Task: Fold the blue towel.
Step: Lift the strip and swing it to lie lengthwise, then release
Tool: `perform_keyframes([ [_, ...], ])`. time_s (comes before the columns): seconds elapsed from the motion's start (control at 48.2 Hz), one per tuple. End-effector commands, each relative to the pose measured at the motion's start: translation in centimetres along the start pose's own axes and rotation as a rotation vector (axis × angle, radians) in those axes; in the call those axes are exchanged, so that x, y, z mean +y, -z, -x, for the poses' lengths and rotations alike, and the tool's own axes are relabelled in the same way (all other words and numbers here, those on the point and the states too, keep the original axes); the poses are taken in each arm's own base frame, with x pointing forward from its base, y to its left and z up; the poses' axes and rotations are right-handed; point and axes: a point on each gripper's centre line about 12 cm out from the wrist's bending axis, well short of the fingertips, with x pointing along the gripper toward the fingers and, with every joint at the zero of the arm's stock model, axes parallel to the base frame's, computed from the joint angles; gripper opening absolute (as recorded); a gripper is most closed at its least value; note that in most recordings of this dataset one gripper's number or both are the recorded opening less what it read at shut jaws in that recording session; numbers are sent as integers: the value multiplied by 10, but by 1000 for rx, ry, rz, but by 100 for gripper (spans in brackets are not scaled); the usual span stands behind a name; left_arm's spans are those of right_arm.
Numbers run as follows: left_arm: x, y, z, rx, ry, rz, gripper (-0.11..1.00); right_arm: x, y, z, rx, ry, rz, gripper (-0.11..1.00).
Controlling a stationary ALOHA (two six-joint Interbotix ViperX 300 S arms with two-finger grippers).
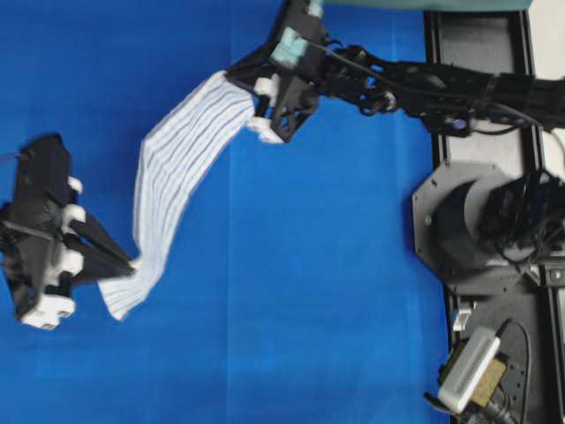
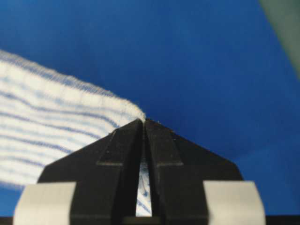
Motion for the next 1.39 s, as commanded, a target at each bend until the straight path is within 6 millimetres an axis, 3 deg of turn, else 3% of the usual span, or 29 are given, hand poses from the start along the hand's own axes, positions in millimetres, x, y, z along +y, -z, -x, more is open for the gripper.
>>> perform_keyframes([
  [0.0, -5, -20, -5, -54, 15, 5, 2, -3, -24, -5, -51, 9, 12, 14],
  [0.208, -4, -41, -30, -87, 7, 12, 2, -14, -35, -12, -66, 33, 32, 14],
  [0.498, -1, -67, -74, -132, 0, 18, 2, -32, -31, 5, -71, 72, 25, 14],
  [0.747, -2, -71, -101, -146, 8, 34, 2, -32, -30, 17, -63, 70, 66, 14],
  [1.017, 3, -61, -99, -151, 8, 110, 2, -32, -28, 3, -18, 63, 69, 14],
  [1.37, 11, -28, -72, -136, 14, 193, 2, -26, -33, -45, 24, 43, 82, 14],
])
